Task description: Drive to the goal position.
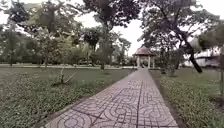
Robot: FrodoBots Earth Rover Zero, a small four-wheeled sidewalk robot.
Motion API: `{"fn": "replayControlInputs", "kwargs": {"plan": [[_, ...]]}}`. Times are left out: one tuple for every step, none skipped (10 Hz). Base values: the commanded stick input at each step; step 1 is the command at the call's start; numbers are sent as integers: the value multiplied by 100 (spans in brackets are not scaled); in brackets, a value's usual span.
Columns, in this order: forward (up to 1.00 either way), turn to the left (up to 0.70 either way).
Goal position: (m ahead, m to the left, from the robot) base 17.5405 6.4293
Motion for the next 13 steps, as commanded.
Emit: {"fn": "replayControlInputs", "kwargs": {"plan": [[30,0],[30,0],[30,0],[30,0],[30,-27],[30,-27],[30,-27],[30,0],[30,0],[30,0],[30,0],[30,0],[30,0]]}}
